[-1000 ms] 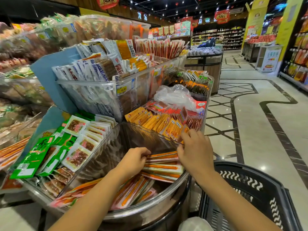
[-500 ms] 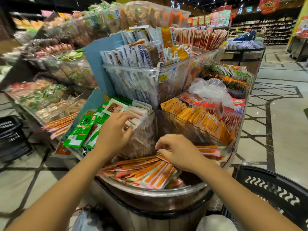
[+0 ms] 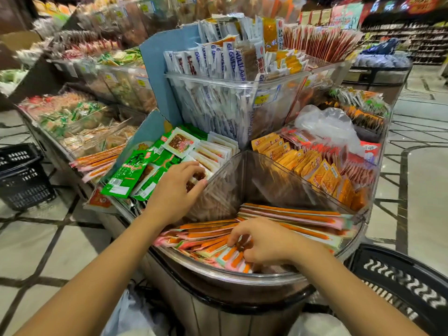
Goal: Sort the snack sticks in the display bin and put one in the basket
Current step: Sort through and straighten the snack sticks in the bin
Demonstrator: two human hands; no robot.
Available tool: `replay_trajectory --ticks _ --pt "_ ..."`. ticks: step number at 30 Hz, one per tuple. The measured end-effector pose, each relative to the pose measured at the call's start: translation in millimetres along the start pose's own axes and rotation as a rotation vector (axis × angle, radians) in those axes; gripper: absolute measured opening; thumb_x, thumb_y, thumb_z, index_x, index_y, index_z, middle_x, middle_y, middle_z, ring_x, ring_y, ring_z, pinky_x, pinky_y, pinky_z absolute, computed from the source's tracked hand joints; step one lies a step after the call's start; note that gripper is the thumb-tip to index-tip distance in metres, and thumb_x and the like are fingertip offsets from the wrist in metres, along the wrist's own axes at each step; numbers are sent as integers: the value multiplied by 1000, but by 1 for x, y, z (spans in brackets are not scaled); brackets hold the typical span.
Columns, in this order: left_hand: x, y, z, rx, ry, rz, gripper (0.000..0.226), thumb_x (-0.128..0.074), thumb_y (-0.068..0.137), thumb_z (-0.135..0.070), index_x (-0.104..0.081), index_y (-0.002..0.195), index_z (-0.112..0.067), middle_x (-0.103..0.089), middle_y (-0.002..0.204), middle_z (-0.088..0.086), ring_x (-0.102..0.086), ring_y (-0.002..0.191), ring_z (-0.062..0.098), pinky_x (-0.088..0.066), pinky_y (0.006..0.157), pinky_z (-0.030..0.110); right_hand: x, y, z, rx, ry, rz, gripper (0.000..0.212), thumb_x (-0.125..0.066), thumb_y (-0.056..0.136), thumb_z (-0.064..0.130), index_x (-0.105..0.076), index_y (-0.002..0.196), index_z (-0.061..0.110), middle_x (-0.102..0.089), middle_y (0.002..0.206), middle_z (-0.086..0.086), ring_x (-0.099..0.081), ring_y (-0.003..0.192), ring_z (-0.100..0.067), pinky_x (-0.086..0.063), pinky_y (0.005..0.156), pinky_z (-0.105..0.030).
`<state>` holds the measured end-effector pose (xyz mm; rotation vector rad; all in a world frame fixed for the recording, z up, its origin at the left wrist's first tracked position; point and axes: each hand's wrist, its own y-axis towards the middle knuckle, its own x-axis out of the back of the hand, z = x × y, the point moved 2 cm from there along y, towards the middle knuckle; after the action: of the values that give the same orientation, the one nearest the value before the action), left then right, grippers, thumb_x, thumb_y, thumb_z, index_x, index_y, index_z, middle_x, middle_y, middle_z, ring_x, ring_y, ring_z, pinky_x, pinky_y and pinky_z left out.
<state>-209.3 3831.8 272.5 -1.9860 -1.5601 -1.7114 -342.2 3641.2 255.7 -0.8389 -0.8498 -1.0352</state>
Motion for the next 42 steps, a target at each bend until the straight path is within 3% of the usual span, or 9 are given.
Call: replay_trajectory --ticks 7,11,17,24,30,36,42 --pt "1 -1 -1 6 -2 2 33 -57 98 -40 -66 125 -22 -57 139 -4 -47 131 15 -39 111 37 -3 1 -1 42 -51 -41 36 -77 84 20 -66 114 36 -58 115 18 -53 100 -3 -49 86 -22" --pt "1 -1 -2 9 6 -1 32 -58 99 -38 -65 126 -23 -57 139 -4 -46 131 15 -37 110 35 -3 2 0 52 -63 -28 40 -78 84 20 -66 118 37 -56 114 17 -52 101 -4 -51 89 -28" --pt "2 -2 -4 19 3 -4 32 -59 99 -37 -66 126 -22 -57 140 -4 -46 131 15 -37 110 34 -2 2 -1 42 -69 -90 34 -85 77 25 -56 91 36 -47 101 14 -51 94 -10 -50 80 -31" --pt "2 -3 -4 10 -5 -10 31 -60 98 -36 -67 124 -21 -58 138 -4 -48 129 15 -37 109 34 2 -1 3 35 222 -126 27 -89 73 22 -64 78 29 -69 96 10 -63 92 -5 -55 81 -27" --pt "2 -3 -4 3 -5 -11 30 -60 98 -37 -67 123 -21 -59 137 -4 -49 129 15 -37 109 33 6 -5 6 71 286 -193 29 -79 82 10 -66 83 35 -67 84 14 -63 82 5 -51 69 -16" --pt "3 -3 -5 2 2 -14 28 -60 99 -36 -67 122 -22 -59 137 -4 -49 129 15 -36 108 31 14 -4 4 89 496 -443 19 -83 80 16 -68 82 28 -69 82 7 -64 76 -1 -51 71 -19" --pt "4 -3 -8 6 33 -20 30 -58 99 -40 -66 123 -25 -58 137 -8 -48 128 11 -39 108 32 48 -10 -5 46 806 -843 19 -83 81 14 -64 80 18 -66 75 1 -63 71 -13 -55 73 -39"
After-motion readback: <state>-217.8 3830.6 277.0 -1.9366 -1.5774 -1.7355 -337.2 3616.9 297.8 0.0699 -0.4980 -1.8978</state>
